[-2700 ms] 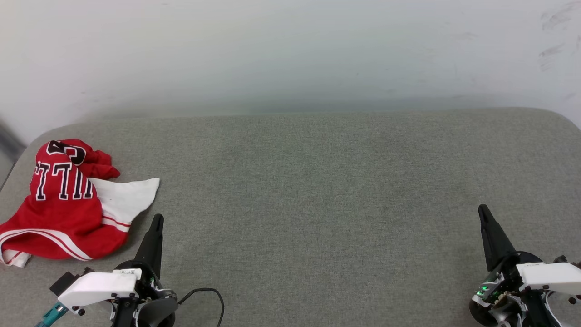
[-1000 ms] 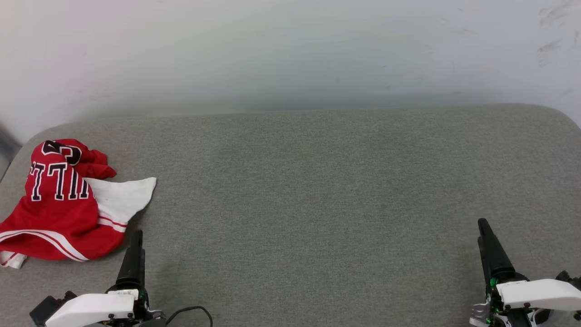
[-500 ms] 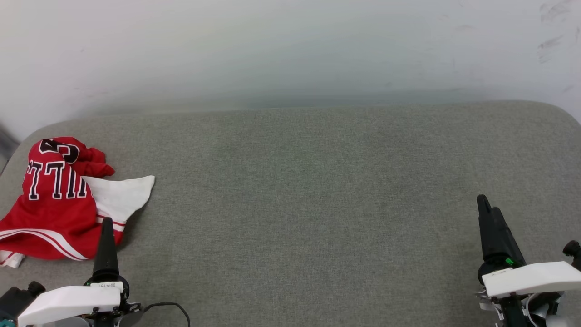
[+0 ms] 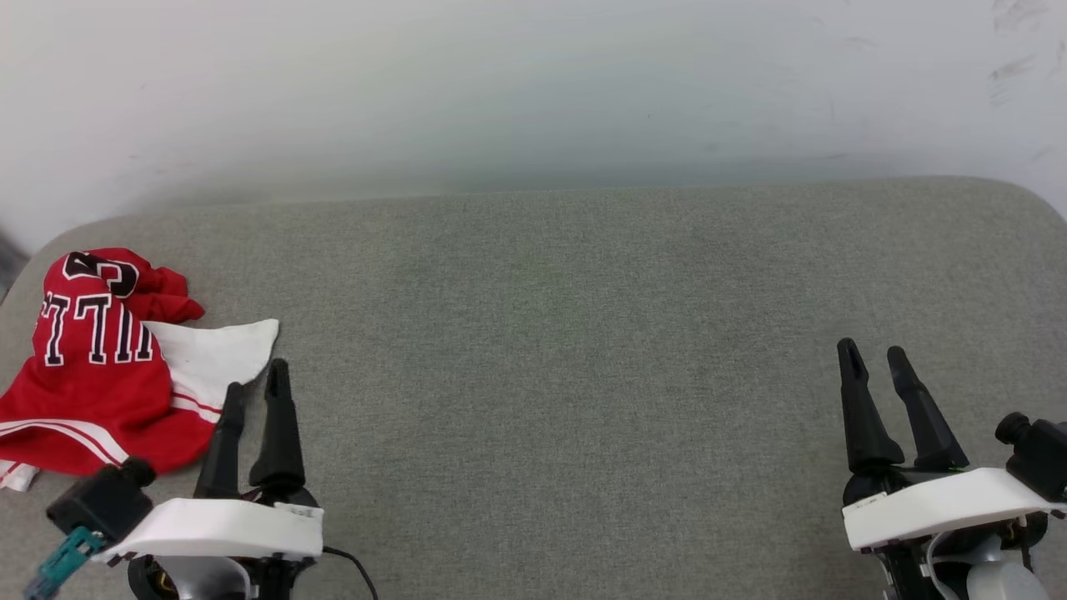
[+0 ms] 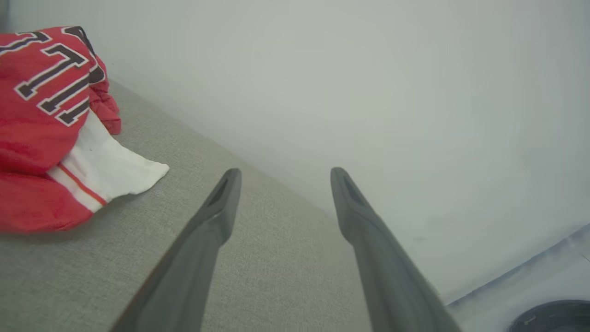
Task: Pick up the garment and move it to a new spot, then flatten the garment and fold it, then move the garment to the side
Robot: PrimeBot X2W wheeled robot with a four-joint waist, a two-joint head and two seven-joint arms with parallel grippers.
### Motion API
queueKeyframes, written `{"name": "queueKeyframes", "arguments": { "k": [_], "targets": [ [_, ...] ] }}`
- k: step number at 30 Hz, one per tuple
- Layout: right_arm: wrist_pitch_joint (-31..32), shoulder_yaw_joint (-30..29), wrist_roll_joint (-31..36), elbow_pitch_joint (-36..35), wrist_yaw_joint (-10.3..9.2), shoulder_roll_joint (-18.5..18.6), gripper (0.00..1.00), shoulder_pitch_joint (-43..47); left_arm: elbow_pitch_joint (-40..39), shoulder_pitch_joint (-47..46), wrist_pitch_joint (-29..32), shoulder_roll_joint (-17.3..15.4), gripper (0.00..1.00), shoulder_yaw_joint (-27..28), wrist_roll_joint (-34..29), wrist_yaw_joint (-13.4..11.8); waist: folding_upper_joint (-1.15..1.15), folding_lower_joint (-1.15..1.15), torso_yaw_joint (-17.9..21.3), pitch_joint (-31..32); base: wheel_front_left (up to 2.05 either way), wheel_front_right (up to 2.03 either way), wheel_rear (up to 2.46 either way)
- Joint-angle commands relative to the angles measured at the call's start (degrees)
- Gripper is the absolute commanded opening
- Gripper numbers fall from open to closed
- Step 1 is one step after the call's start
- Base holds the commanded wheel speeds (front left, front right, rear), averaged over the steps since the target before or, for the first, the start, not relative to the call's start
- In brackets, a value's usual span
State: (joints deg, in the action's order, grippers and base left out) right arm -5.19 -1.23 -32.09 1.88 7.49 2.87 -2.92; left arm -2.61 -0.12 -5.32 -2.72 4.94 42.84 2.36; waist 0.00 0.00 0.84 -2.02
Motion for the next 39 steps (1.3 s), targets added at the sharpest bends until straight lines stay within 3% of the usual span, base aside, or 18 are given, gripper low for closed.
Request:
{"name": "queueKeyframes", "arguments": {
  "k": [1,8,23,30,39],
  "targets": [
    [-0.84,0.5,3.58,-1.44,0.0,0.05,1.0,-0.96,-1.89,0.16,-0.79,-0.14,1.0,-1.71,-4.32,-0.88,0.0,0.0,0.06,-0.11,0.0,0.0,0.0],
    [-1.86,1.0,10.15,-2.2,0.0,0.04,1.0,-0.71,-1.38,0.81,-1.83,-1.68,1.0,-5.98,-10.48,-2.89,0.0,0.0,0.21,-0.39,0.0,0.0,0.0],
    [-4.19,0.51,22.74,-1.25,0.0,0.03,1.0,-0.68,-1.19,-0.21,-4.13,-6.73,1.0,-15.67,-19.47,-10.42,0.0,0.0,0.55,-1.17,0.0,0.0,0.0],
    [-5.14,0.76,27.17,-1.6,0.0,0.02,1.0,-0.57,-0.59,0.62,-5.07,-7.06,1.0,-16.57,-21.57,-10.61,0.0,0.0,0.72,-1.21,0.0,0.0,0.0],
    [-6.35,0.67,30.38,-2.09,0.0,0.01,1.0,0.24,0.45,1.36,-6.23,-6.35,1.0,-16.85,-25.82,-8.69,0.0,0.0,0.73,-1.18,0.0,0.0,0.0]
  ]
}}
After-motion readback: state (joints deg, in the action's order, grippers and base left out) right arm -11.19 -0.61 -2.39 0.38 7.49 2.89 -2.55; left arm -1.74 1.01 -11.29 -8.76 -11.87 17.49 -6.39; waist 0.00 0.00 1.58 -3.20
